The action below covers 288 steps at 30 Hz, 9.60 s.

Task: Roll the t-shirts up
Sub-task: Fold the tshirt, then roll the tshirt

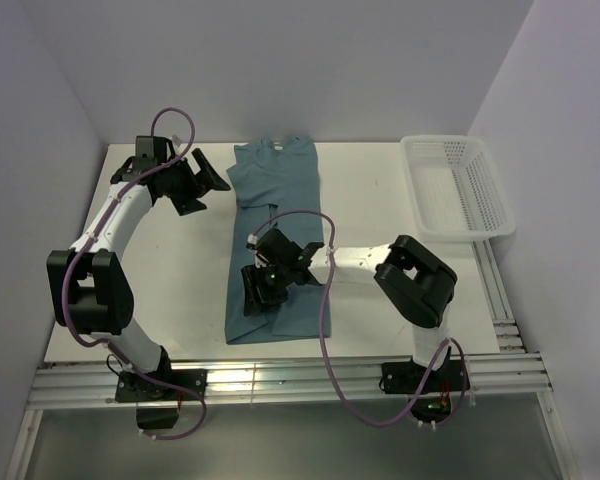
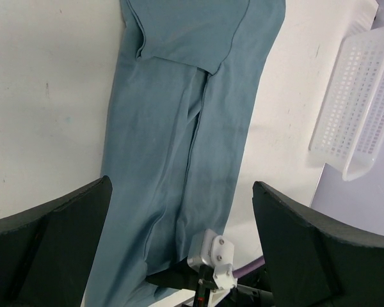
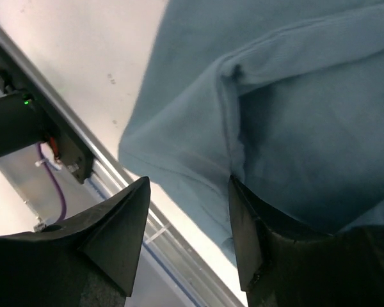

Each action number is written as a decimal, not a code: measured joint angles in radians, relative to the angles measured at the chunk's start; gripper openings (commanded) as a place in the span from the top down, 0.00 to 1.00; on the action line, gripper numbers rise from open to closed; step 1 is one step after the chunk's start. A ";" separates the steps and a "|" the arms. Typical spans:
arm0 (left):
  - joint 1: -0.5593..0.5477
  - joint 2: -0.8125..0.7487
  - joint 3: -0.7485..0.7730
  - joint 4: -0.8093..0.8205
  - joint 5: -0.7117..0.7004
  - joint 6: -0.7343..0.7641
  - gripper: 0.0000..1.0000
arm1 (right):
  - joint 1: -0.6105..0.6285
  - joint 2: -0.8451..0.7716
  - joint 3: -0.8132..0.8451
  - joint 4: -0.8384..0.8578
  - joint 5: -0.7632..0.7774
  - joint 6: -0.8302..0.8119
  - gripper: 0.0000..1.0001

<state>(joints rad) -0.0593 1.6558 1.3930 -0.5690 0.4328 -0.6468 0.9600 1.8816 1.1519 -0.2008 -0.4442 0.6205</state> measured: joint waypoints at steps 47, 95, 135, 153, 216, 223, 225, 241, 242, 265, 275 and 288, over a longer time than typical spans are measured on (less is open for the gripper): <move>0.000 0.007 0.000 0.003 0.015 -0.001 0.04 | 0.065 -0.087 -0.019 -0.162 0.133 0.078 1.00; -0.278 -0.488 -0.713 -0.111 -0.081 -0.187 0.03 | -0.200 -0.653 -0.608 -0.283 0.116 0.269 0.44; -0.419 -0.586 -0.992 -0.038 -0.069 -0.345 0.55 | -0.280 -0.465 -0.608 -0.113 -0.014 0.272 0.93; -0.505 -0.503 -0.886 -0.071 -0.079 -0.446 1.00 | -0.280 -0.464 -0.483 -0.372 0.021 0.189 1.00; -0.251 -0.010 -0.307 -0.144 -0.169 -0.349 0.85 | -0.584 0.121 0.330 -0.763 0.019 -0.030 0.75; -0.246 0.013 -0.250 -0.110 -0.178 -0.344 0.34 | -0.614 0.121 0.338 -0.716 0.014 0.020 0.47; -0.242 0.013 -0.245 -0.097 -0.179 -0.353 0.30 | -0.618 0.120 0.354 -0.702 0.016 0.037 0.47; -0.227 -0.306 -0.618 0.042 -0.156 -0.282 0.18 | -0.621 -0.266 -0.147 -0.381 -0.023 -0.014 0.31; -0.229 -0.312 -0.661 0.049 -0.150 -0.282 0.16 | -0.621 -0.275 -0.193 -0.358 -0.031 -0.013 0.31; -0.233 -0.259 -0.860 0.455 -0.009 -0.363 0.35 | -0.613 -0.250 -0.382 -0.027 -0.108 0.097 0.48; -0.243 -0.250 -0.888 0.448 -0.052 -0.357 0.83 | -0.611 -0.230 -0.389 -0.020 -0.090 0.108 0.88; -0.311 -0.256 -0.880 0.408 -0.039 -0.347 1.00 | -0.608 -0.245 -0.395 -0.114 -0.096 0.070 1.00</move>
<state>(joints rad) -0.3702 1.4002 0.5129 -0.1612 0.3943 -0.9939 0.3519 1.6363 0.7567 -0.3149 -0.5400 0.6903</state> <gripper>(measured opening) 0.045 0.029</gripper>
